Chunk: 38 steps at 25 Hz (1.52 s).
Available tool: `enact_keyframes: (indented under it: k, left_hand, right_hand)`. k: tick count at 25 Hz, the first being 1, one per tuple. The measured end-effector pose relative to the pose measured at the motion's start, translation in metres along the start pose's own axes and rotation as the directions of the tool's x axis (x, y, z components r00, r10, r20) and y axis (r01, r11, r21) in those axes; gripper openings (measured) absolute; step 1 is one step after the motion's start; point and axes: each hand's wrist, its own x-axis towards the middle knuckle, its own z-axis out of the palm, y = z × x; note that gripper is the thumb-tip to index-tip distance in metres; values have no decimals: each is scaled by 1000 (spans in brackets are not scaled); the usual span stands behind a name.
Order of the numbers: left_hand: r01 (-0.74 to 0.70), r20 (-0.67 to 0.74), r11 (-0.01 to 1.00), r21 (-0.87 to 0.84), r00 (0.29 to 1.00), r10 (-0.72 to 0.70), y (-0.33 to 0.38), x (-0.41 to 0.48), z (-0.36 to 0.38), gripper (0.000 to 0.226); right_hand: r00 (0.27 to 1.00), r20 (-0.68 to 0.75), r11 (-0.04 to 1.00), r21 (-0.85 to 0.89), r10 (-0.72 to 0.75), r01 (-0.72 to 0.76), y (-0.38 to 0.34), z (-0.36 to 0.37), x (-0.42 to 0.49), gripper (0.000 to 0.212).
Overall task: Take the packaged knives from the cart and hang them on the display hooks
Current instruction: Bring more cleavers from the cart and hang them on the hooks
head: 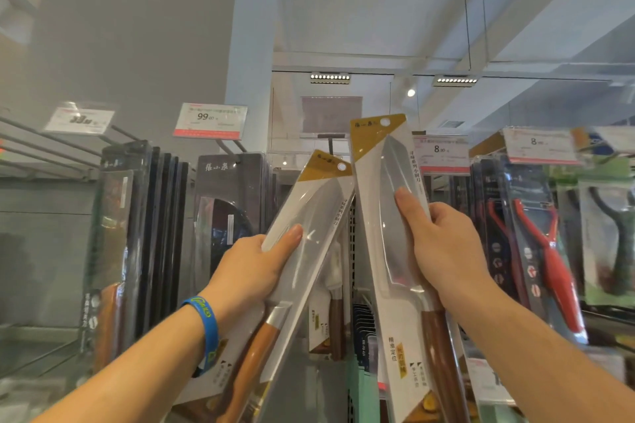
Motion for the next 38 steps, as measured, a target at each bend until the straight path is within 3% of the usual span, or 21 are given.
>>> enact_keyframes:
  k: [14, 17, 21, 30, 34, 38]
  left_hand:
    - [75, -95, 983, -170, 991, -92, -15, -1, 5, 67]
    - [46, -105, 995, -88, 993, -55, -12, 1, -2, 69]
    - [-61, -91, 983, 172, 993, 78, 0, -4, 12, 68]
    - [-20, -54, 1000, -18, 998, 19, -5, 0, 39, 76]
    - [107, -82, 957, -269, 988, -134, -15, -1, 28, 73]
    - [71, -111, 973, -219, 989, -97, -19, 2, 20, 68]
  right_hand:
    - [999, 27, 1000, -15, -19, 19, -2, -1, -3, 50]
    - [999, 33, 1000, -26, -6, 7, -3, 0, -5, 48]
    - [1000, 12, 999, -31, 10, -10, -4, 1, -6, 53]
    - [999, -28, 998, -51, 38, -39, 6, -19, 0, 60]
    - [999, -21, 998, -43, 46, -47, 10, -23, 0, 54]
    - [999, -5, 998, -28, 54, -54, 6, -17, 1, 52]
